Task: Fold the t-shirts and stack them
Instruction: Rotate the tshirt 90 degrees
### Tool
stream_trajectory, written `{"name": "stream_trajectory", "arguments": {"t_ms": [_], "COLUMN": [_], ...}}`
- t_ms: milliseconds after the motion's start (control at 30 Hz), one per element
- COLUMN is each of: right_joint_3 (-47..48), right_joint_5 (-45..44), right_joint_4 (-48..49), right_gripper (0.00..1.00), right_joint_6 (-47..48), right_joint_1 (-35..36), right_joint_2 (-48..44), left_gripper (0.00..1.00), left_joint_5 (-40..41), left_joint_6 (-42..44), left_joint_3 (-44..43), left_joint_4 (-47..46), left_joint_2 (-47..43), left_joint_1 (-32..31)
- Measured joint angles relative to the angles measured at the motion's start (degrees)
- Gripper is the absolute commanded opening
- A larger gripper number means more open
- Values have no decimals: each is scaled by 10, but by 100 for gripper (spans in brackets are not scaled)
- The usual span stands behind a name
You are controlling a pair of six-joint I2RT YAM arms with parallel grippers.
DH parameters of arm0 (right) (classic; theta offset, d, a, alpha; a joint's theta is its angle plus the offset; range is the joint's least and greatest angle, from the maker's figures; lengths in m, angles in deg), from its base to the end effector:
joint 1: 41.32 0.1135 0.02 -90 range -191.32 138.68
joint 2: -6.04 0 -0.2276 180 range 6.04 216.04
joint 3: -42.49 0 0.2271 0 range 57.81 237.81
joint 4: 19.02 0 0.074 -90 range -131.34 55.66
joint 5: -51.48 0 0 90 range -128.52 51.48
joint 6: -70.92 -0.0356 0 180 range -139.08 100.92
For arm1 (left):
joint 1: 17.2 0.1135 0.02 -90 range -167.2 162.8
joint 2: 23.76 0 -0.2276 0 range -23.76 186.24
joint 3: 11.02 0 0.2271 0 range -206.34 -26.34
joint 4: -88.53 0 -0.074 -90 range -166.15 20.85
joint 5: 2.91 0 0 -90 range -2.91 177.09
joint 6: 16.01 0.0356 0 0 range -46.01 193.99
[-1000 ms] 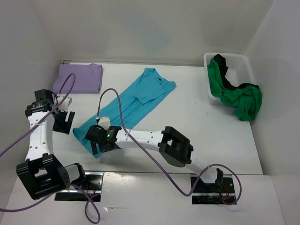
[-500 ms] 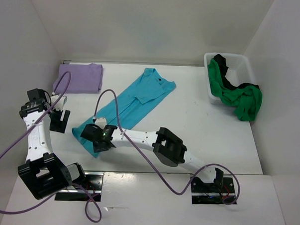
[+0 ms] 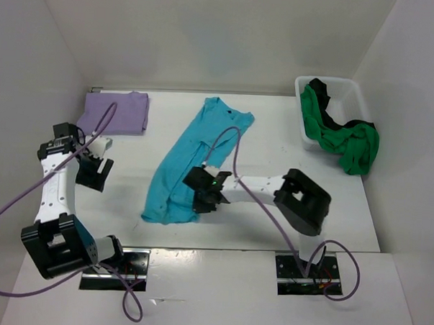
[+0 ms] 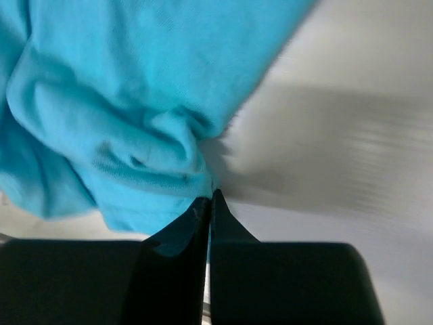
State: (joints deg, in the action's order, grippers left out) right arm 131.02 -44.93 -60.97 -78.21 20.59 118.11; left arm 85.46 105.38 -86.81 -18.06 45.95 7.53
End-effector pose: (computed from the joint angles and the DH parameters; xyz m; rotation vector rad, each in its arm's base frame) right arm 0.1726 0.3149 0.1342 -0.0339 2.8002 0.4523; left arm 0.1904 0.0866 0.2499 0.1688 2.7653 0.2265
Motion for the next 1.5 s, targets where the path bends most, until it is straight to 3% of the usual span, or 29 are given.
{"name": "stream_trajectory", "arguments": {"t_ms": [200, 300, 333, 367, 433, 600, 733, 967, 1200, 1500], "right_joint_3": [-183, -223, -236, -249, -272, -257, -172, -8, 12, 14], "right_joint_5": [4, 8, 10, 14, 14, -6, -24, -51, -57, -27], "right_joint_4": [-20, -40, -47, -59, -92, -202, -223, -185, -165, -140], "right_gripper": [0, 18, 37, 44, 51, 49, 46, 53, 53, 45], "right_joint_6": [-10, -14, -17, -19, -28, -68, -87, -49, -24, -5], "right_joint_1": [-30, -30, -30, -32, -31, 18, 77, 130, 133, 112], "right_joint_2": [-150, -189, -203, -220, -260, -372, -365, -121, -87, -43], "left_gripper": [86, 86, 86, 86, 86, 86, 86, 86, 86, 86], "left_joint_5": [-1, 5, 9, 17, 27, 31, 11, -5, -49, -71], "left_joint_6": [-18, -32, -35, -40, -48, -51, -50, -74, -129, -153], "left_joint_3": [-89, -137, -149, -158, -162, -135, -75, -16, -8, 16], "left_joint_4": [16, 15, 14, 15, 15, 24, 28, -41, -130, -145], "left_joint_2": [42, 49, 50, 52, 52, 40, -4, -43, -37, -48], "left_joint_1": [-132, -220, -247, -287, -351, -459, -476, -473, -448, -434]}}
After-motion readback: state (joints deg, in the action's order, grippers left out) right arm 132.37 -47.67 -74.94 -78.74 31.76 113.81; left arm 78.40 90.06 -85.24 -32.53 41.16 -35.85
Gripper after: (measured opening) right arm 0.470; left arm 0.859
